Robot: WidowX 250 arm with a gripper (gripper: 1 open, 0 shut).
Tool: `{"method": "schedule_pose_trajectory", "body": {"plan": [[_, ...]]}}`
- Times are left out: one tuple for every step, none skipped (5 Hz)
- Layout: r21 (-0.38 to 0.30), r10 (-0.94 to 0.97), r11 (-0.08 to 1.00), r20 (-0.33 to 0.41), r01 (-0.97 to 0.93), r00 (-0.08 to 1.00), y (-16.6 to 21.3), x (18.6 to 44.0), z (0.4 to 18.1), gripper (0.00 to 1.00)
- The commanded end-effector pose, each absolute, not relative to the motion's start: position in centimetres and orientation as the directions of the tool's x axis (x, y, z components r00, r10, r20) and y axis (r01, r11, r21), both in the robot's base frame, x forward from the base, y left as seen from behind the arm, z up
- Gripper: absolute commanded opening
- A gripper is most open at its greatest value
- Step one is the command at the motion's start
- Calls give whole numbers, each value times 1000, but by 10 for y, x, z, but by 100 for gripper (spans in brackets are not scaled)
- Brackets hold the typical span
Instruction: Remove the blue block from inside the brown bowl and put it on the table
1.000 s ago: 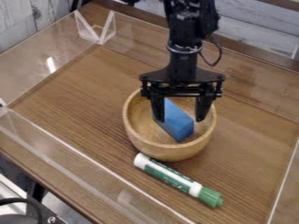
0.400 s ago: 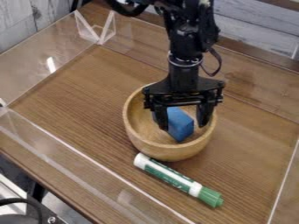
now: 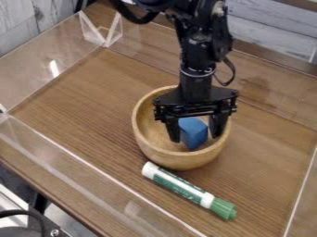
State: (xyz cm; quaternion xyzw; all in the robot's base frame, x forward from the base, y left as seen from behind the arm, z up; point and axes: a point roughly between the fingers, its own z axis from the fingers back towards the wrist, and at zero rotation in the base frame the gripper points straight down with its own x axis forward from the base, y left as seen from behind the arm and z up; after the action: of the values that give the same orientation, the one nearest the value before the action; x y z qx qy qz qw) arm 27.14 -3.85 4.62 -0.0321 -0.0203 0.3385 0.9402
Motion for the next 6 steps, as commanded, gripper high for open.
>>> {"method": "schedule_pose_trajectory", "body": {"plan": [[-92, 626, 779, 44, -621, 779, -40, 277, 56, 100], [-87, 619, 784, 45, -614, 784, -40, 277, 58, 100], [-85, 613, 789, 44, -608, 789, -40, 277, 60, 100], [-83, 608, 793, 44, -603, 793, -41, 277, 61, 100], [-83, 602, 797, 43, -598, 797, -41, 278, 64, 100], [-84, 598, 800, 42, -593, 801, -41, 278, 65, 100]]}}
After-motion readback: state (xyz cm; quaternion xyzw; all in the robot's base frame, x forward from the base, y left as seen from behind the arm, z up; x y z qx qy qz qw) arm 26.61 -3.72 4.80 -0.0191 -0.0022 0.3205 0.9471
